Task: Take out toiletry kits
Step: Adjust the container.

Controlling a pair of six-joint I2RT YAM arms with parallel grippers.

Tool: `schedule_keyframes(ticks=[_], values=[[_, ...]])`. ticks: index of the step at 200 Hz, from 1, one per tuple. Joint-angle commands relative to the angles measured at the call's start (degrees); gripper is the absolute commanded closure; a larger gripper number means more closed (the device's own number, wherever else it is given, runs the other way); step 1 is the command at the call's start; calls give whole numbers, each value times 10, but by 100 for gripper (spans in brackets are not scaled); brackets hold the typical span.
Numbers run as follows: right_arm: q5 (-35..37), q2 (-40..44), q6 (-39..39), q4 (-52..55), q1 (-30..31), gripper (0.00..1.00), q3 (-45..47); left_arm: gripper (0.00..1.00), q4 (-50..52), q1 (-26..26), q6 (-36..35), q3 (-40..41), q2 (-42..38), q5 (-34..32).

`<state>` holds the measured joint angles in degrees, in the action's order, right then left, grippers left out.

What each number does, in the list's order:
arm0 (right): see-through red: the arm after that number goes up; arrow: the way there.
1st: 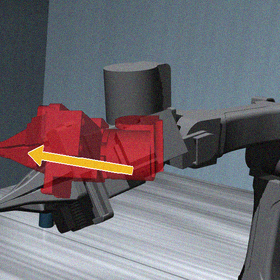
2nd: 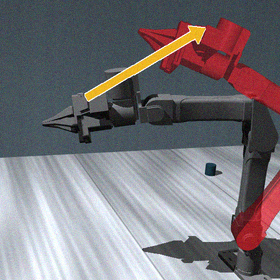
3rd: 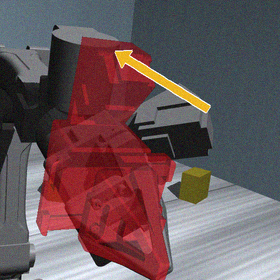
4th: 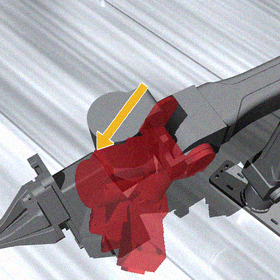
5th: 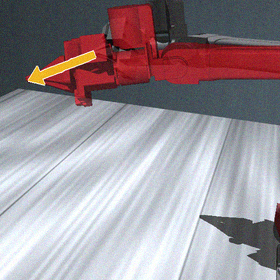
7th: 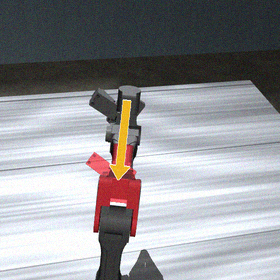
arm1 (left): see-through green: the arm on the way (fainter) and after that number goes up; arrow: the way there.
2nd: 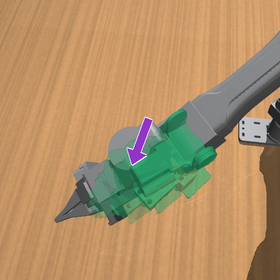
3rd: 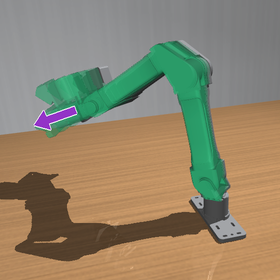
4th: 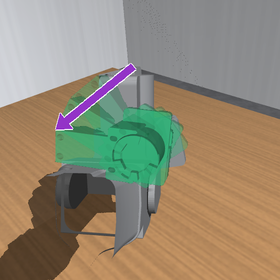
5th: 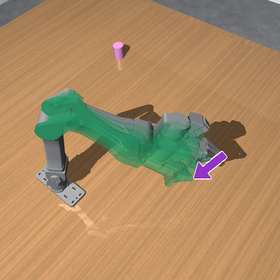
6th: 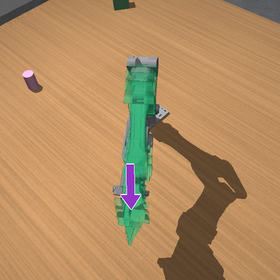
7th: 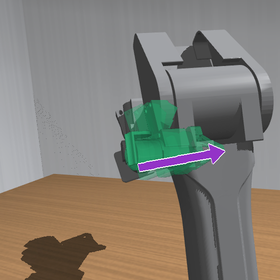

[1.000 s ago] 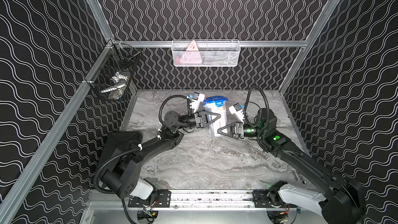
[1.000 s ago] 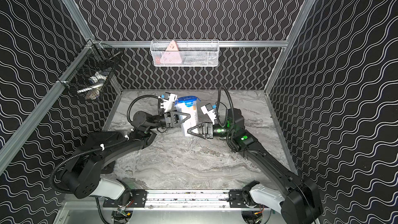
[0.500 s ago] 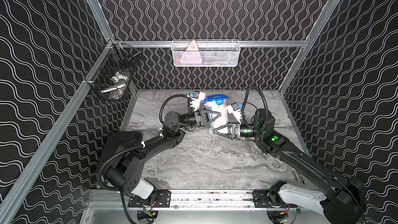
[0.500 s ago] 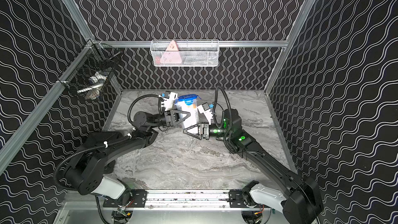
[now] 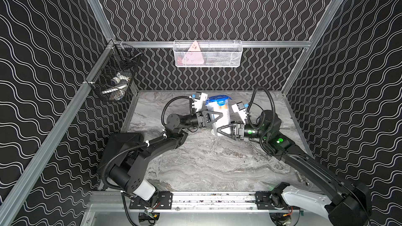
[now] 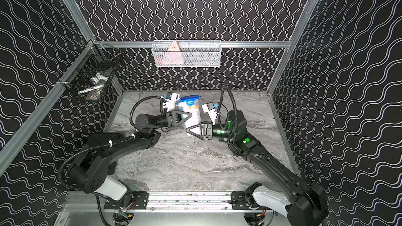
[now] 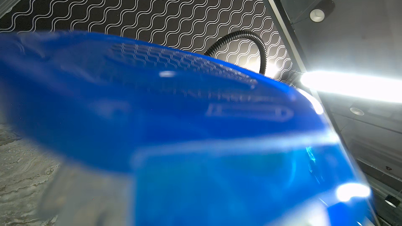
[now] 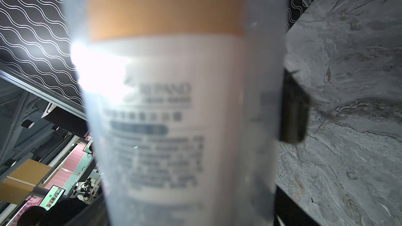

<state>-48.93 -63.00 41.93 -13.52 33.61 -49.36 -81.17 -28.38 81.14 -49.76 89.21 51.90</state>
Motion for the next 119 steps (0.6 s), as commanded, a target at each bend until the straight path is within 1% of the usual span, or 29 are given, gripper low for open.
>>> schedule_keyframes(ticks=[1,23,35,60,71,73,78,81,84,97,102,109,119], values=[[-5,-4,-6,-8,0,21,-3,37,-68,0,19,-1,1,-7],[-11,-5,-3,-12,1,38,1,37,-53,0,8,-1,-2,-7],[-3,-3,-4,-7,0,42,4,34,-29,0,-9,-1,-7,-7],[13,5,-10,0,0,48,8,23,61,-1,-74,8,-30,-15],[25,8,-18,14,0,51,6,16,106,1,-106,14,-43,-21],[28,9,-20,17,0,51,5,13,113,0,-113,15,-46,-23],[37,11,-27,28,0,53,4,4,143,0,-131,17,-54,-27],[43,13,-31,35,0,54,3,2,163,0,-144,19,-59,-29],[52,14,-37,45,0,55,1,1,179,0,-159,20,-66,-33],[91,21,-60,92,0,54,-7,1,307,0,-235,22,-100,-56],[102,23,-68,108,0,54,-9,1,361,-1,-275,21,-116,-70],[120,25,-79,125,1,54,-11,1,442,0,-322,16,-138,-97],[147,25,-94,158,1,54,-17,1,572,0,-396,0,-175,-151]])
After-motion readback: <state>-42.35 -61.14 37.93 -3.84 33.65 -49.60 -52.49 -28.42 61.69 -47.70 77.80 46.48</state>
